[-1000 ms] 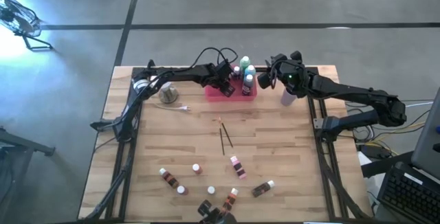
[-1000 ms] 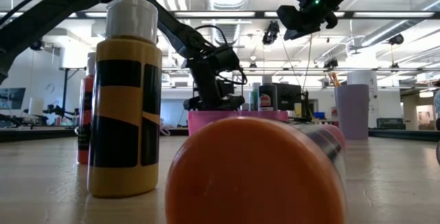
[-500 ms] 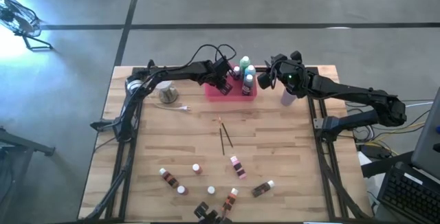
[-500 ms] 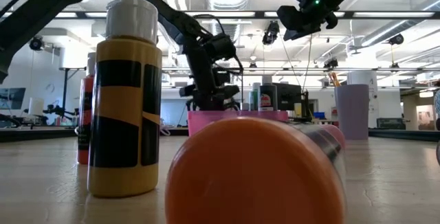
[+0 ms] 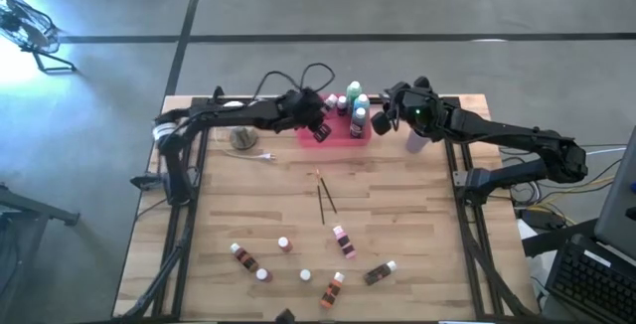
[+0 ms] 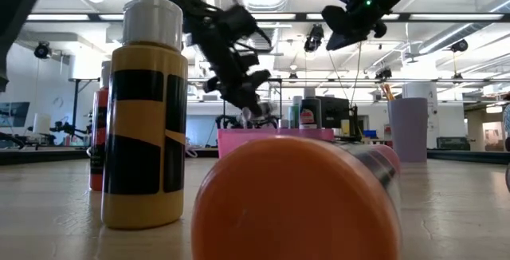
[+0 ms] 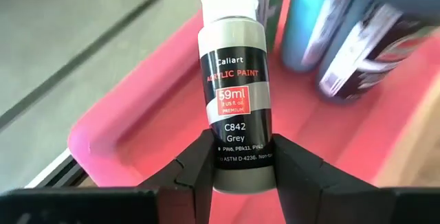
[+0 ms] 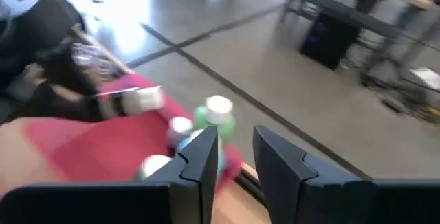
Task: Pick & Place Paint Supplies
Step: Put the grey black paint bottle into the pink bin
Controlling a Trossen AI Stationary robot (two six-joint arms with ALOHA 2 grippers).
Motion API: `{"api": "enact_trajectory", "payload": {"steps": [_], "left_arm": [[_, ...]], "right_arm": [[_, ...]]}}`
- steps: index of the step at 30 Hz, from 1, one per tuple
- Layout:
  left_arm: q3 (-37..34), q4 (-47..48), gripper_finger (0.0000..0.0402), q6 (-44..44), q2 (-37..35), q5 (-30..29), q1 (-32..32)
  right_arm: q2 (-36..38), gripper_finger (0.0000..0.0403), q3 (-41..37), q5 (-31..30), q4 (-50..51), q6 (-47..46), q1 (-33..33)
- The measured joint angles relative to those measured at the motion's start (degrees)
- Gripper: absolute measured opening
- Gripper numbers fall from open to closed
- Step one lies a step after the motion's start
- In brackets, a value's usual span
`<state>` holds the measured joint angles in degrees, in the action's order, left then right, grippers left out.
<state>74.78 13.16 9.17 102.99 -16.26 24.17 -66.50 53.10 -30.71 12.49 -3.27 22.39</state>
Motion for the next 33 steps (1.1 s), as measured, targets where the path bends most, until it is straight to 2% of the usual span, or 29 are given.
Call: {"api": "enact_trajectory", "payload": {"steps": [3,7,11,13,16,18,25,33], "left_arm": [[-9.9,-15.7,0.0127,-0.5,-5.7,2.9,-0.5],[-22.9,-40.2,0.0126,-3.6,-11.6,12.1,-0.8],[-32.6,-63.5,0.0126,-11.0,-13.5,21.0,-0.8],[-35.6,-70.3,0.0126,-13.9,-13.5,24.0,-0.8],[-37.6,-72.6,0.0126,-14.5,-13.4,25.8,-0.8],[-37.6,-72.8,0.0126,-14.7,-13.4,25.9,-0.8],[-35.4,-71.6,0.0126,-15.0,-13.3,34.9,-0.8],[-35.3,-71.3,0.0126,-15.2,-12.8,34.9,-0.9]], "right_arm": [[0.0,0.0084,0.0,6.8,-2.3,1.7,0.0],[0.0,0.0084,-0.1,15.9,-5.8,2.3,0.0],[0.0,0.0097,-0.1,24.1,-10.3,2.1,0.0],[0.0,0.0107,-0.1,28.7,-12.9,0.8,0.0],[-0.1,0.0125,-0.1,35.1,-15.9,0.0,-0.1],[-0.1,0.0138,-0.1,37.1,-16.3,0.2,-0.1],[-0.1,0.0192,-0.1,37.5,-16.3,-0.2,-0.9],[-3.5,0.0236,0.0,40.3,-19.8,-0.7,-2.8]]}}
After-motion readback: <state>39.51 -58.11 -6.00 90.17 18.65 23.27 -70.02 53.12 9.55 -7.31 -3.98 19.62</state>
